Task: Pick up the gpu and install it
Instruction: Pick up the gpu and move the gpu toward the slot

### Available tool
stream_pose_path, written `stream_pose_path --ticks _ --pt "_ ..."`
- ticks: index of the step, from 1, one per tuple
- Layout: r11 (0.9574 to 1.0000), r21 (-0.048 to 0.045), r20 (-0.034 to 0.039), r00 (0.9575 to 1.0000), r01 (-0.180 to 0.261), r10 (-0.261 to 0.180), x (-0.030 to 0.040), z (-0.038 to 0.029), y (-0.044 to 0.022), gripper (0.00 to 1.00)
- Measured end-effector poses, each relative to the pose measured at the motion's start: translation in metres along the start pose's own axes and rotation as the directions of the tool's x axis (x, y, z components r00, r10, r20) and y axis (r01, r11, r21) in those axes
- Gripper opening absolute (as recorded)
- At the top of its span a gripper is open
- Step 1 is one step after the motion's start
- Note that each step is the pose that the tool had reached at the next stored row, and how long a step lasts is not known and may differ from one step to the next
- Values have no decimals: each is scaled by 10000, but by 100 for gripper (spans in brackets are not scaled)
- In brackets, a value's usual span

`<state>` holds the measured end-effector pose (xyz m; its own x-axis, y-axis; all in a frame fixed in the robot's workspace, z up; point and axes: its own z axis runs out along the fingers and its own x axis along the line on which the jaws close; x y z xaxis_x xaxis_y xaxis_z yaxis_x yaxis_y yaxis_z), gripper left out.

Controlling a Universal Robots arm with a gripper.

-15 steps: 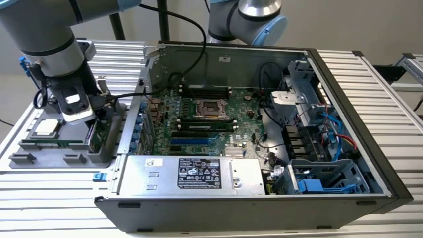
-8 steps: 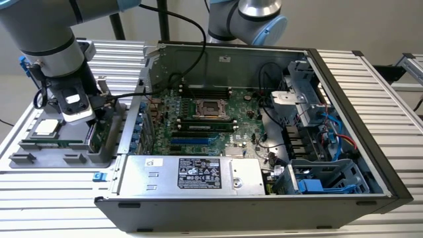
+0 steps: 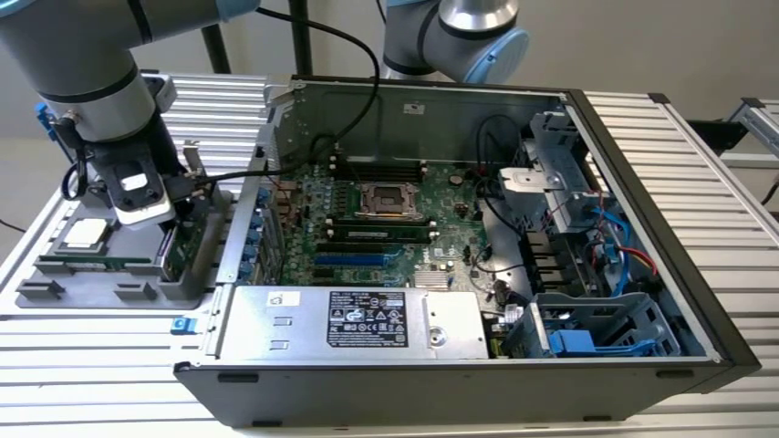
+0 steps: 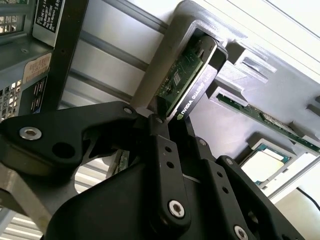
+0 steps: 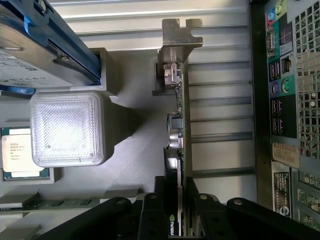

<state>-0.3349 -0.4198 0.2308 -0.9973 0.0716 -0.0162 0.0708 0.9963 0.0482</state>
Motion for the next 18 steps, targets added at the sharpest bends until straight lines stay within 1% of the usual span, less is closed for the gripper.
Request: stream_pose_path --ticks 18 --pt "10000 0 0 10000 1 -1 0 6 0 0"
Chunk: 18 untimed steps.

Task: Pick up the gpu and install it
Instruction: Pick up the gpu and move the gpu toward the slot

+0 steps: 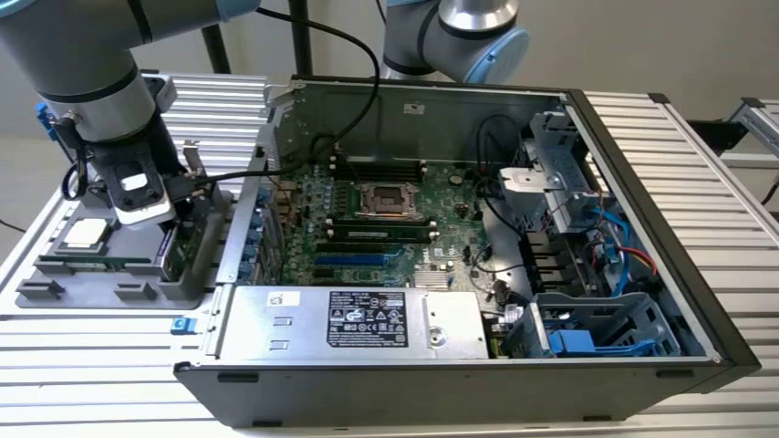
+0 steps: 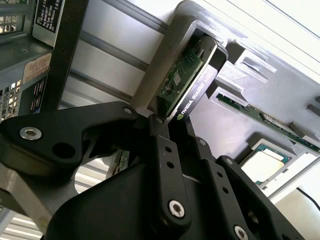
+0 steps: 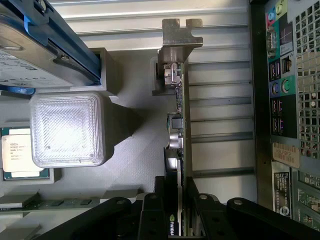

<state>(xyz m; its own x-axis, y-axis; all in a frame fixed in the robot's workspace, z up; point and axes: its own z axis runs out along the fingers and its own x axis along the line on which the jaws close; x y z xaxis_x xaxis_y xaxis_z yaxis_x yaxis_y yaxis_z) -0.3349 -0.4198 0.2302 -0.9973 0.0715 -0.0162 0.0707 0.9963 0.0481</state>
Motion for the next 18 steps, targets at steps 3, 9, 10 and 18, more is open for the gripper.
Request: stream_pose_path --ticks 3,9,10,18 --pt "10000 0 0 10000 0 0 0 1 0 0" --pt "10000 0 0 10000 0 0 0 3 0 0" --pt "10000 0 0 10000 0 0 0 3 0 0" --pt "10000 -7 8 10000 0 0 -1 -5 1 0"
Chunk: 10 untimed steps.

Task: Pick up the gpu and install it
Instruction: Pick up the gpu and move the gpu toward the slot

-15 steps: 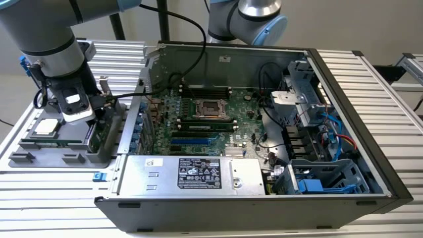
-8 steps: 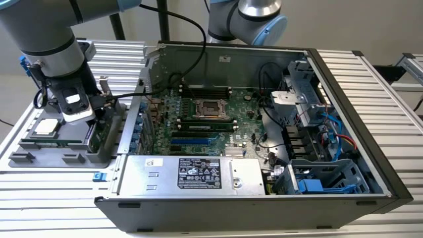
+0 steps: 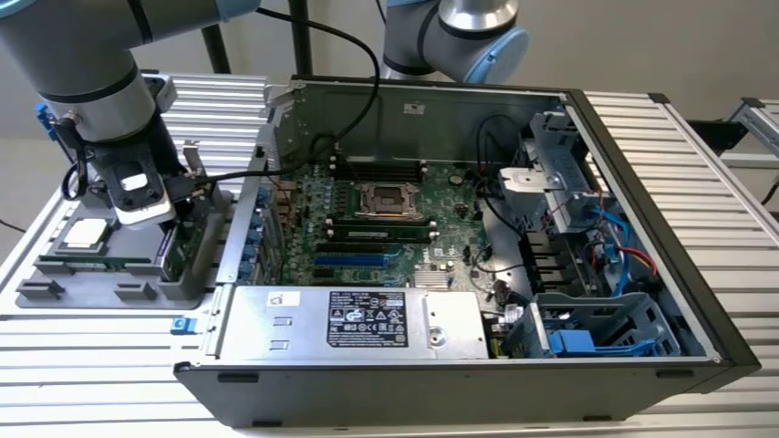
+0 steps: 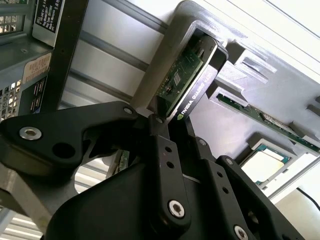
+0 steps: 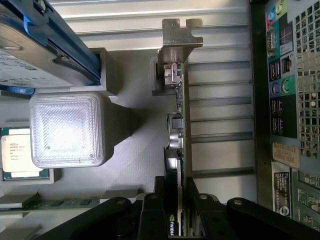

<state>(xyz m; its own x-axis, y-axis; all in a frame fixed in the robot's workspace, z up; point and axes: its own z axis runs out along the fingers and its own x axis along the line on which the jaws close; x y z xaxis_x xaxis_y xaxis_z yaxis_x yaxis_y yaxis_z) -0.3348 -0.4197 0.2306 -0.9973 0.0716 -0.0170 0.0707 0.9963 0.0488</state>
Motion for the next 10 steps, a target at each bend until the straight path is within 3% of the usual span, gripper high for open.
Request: stream_pose_path --ticks 10 --pt "10000 6 -7 10000 0 0 0 -71 3 0"
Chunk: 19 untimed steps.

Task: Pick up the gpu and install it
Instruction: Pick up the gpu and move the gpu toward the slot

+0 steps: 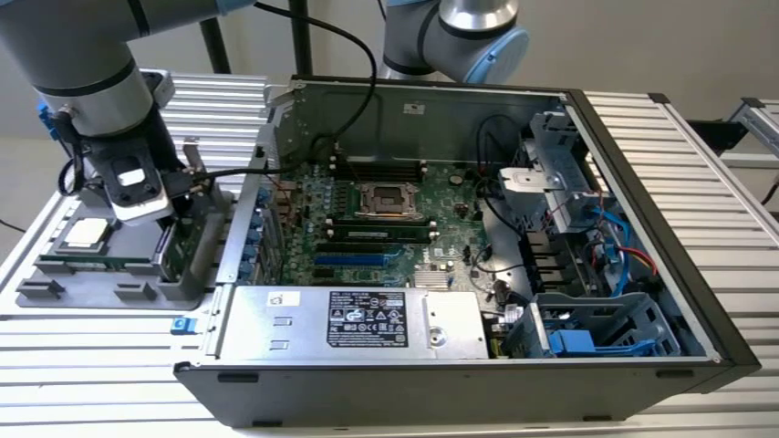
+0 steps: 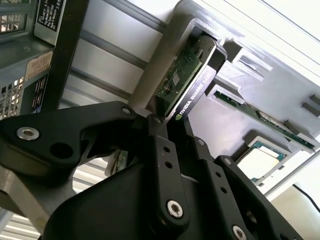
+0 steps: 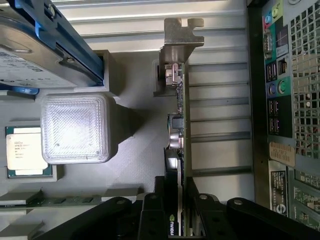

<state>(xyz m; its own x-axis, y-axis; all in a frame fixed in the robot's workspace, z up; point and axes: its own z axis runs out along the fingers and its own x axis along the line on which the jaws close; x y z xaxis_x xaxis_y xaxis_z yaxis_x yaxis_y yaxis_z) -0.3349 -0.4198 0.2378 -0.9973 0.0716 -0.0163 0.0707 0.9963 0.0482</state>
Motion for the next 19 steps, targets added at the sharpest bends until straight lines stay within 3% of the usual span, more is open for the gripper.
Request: stream_pose_path --ticks 19 --pt "10000 0 0 10000 0 0 -2 -104 5 0"
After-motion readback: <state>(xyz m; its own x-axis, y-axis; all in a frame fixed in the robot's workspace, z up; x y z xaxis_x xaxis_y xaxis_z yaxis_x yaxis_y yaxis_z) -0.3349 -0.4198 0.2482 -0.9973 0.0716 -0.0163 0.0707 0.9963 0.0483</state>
